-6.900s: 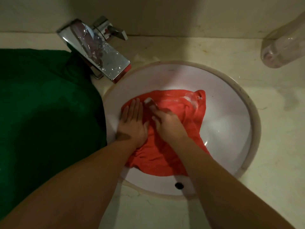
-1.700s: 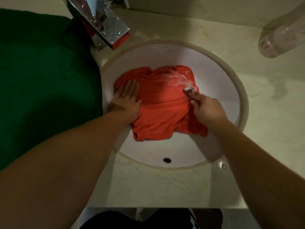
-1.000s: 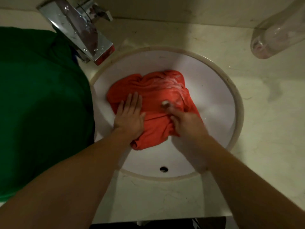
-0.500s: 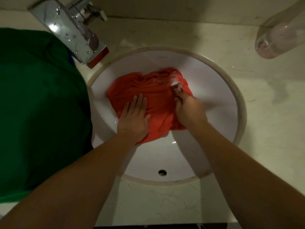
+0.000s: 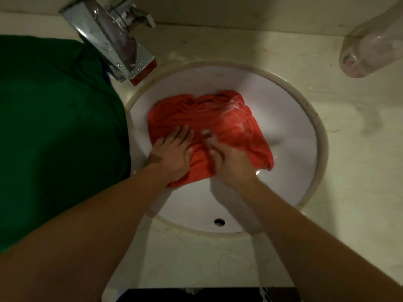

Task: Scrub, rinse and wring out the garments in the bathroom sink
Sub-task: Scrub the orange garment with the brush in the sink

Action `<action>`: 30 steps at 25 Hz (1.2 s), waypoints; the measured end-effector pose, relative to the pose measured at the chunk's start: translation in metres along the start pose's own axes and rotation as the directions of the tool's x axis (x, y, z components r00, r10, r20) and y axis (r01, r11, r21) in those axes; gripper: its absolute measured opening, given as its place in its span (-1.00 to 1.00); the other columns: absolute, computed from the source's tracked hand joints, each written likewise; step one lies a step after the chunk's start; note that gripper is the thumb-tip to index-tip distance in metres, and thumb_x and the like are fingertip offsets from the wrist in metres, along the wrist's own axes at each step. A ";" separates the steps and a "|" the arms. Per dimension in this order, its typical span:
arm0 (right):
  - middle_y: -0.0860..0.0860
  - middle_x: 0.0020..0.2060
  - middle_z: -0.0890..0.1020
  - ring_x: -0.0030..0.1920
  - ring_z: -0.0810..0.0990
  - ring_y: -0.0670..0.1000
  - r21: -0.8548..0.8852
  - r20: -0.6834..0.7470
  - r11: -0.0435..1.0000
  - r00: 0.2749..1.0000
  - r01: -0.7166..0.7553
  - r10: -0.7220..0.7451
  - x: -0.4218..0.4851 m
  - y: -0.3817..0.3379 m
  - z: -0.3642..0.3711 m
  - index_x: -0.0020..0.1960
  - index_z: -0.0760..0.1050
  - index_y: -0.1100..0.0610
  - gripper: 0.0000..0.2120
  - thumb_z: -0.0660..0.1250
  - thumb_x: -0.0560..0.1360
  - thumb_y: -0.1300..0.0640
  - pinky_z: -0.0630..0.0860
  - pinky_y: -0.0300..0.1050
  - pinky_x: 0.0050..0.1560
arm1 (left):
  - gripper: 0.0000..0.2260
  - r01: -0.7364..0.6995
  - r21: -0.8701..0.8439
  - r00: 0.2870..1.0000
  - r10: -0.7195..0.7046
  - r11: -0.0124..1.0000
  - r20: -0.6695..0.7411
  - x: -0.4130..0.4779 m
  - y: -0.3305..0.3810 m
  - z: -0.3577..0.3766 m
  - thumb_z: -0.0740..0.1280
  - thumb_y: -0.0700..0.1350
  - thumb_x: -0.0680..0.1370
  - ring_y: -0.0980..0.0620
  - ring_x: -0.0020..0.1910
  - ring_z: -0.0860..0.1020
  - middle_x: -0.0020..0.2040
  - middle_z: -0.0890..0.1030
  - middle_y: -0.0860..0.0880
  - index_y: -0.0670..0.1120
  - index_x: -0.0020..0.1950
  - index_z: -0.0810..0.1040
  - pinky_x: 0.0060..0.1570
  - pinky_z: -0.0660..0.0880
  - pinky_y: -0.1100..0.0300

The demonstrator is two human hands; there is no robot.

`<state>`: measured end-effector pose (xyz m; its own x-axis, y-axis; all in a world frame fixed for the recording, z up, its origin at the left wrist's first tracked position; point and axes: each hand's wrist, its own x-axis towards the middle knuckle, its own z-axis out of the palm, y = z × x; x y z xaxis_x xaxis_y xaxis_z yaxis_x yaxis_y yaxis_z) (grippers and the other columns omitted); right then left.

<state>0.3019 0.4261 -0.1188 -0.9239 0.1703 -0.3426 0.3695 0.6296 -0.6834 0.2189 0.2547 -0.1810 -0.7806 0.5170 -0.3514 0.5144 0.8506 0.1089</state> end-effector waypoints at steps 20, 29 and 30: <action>0.21 0.23 0.65 0.19 0.61 0.31 -0.291 -0.089 0.920 0.965 -0.264 0.248 0.022 0.022 -0.034 0.42 0.51 -0.14 -0.62 0.28 0.62 0.01 0.50 0.05 0.22 | -0.41 0.152 0.030 0.988 -0.151 0.988 -0.039 -0.009 0.012 0.018 -0.07 0.13 0.70 -0.07 0.64 -0.15 0.67 -0.14 -0.02 -0.04 0.66 -0.18 0.56 -0.20 -0.09; 0.26 0.21 0.64 0.20 0.59 0.34 -0.287 -0.155 0.922 0.962 -0.260 0.223 0.060 0.023 -0.013 0.47 0.46 -0.14 -0.61 0.18 0.65 -0.01 0.51 0.13 0.22 | -0.40 0.082 0.077 0.987 -0.070 0.994 -0.148 0.020 0.004 0.019 0.01 0.12 0.59 -0.19 0.53 0.32 0.56 0.35 -0.15 -0.13 0.57 0.33 0.45 0.02 -0.14; 0.24 0.18 0.66 0.17 0.61 0.33 -0.247 -0.167 0.946 0.971 -0.210 0.172 0.055 0.018 -0.005 0.46 0.47 -0.12 -0.61 0.18 0.65 0.00 0.53 0.12 0.19 | -0.40 0.095 0.069 0.983 -0.082 0.993 -0.162 0.022 0.003 0.018 0.00 0.13 0.59 -0.18 0.53 0.32 0.56 0.34 -0.15 -0.13 0.57 0.33 0.46 0.02 -0.13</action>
<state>0.2574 0.4502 -0.1469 -0.8502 0.3997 -0.3426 0.5187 0.7473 -0.4154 0.2096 0.2671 -0.2050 -0.8675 0.4538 -0.2039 0.4615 0.8871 0.0110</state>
